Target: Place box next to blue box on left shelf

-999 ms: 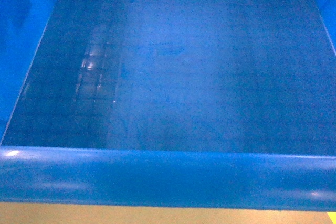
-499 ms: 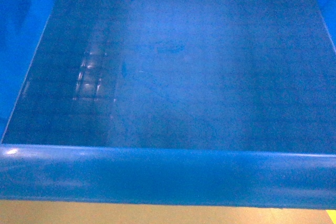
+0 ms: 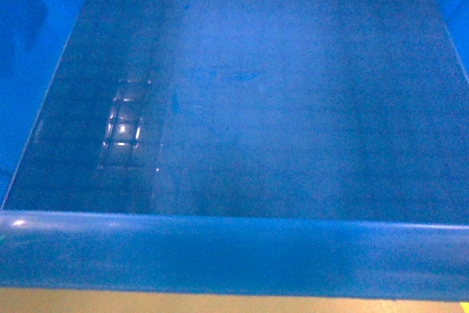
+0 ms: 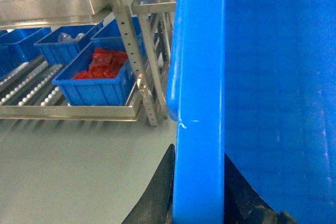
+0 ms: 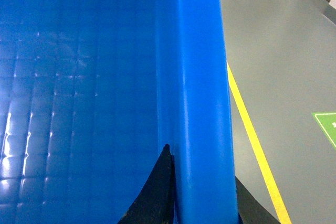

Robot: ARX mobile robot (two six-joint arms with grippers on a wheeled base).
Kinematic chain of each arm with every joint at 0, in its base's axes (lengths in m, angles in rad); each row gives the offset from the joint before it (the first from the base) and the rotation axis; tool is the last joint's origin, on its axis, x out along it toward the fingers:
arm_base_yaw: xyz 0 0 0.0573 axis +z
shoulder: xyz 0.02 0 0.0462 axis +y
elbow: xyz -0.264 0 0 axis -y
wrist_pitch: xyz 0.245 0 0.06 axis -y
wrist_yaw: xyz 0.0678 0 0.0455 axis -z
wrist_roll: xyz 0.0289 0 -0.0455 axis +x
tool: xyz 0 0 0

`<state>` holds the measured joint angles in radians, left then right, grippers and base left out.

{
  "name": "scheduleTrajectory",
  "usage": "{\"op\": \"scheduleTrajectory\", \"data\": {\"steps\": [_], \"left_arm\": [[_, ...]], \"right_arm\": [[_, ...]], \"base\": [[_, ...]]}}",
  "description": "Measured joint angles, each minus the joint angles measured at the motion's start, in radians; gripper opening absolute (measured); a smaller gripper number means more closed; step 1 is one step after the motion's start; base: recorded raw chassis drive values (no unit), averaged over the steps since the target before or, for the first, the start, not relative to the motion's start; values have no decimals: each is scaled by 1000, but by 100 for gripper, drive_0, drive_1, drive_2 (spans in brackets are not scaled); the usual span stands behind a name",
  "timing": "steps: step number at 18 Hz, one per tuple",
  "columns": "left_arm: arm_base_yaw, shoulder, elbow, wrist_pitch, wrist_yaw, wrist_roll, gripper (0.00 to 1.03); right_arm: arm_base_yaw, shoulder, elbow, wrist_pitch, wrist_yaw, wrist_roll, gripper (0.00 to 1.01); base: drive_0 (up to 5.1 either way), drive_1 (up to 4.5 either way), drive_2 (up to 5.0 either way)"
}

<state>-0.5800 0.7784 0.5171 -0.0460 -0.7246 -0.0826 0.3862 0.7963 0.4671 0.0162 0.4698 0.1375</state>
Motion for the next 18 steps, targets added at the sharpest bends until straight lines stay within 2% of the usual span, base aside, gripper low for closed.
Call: {"op": "scheduleTrajectory", "data": {"steps": [12,18], "left_arm": [[0,-2,0,3,0,-1,12],[0,-2,0,5,0,-3,12]], "right_arm": [[0,-2,0,6,0,0,11],[0,-6,0,6,1,-3,11]], "base": [[0,0,0],[-484,253,253]]}}
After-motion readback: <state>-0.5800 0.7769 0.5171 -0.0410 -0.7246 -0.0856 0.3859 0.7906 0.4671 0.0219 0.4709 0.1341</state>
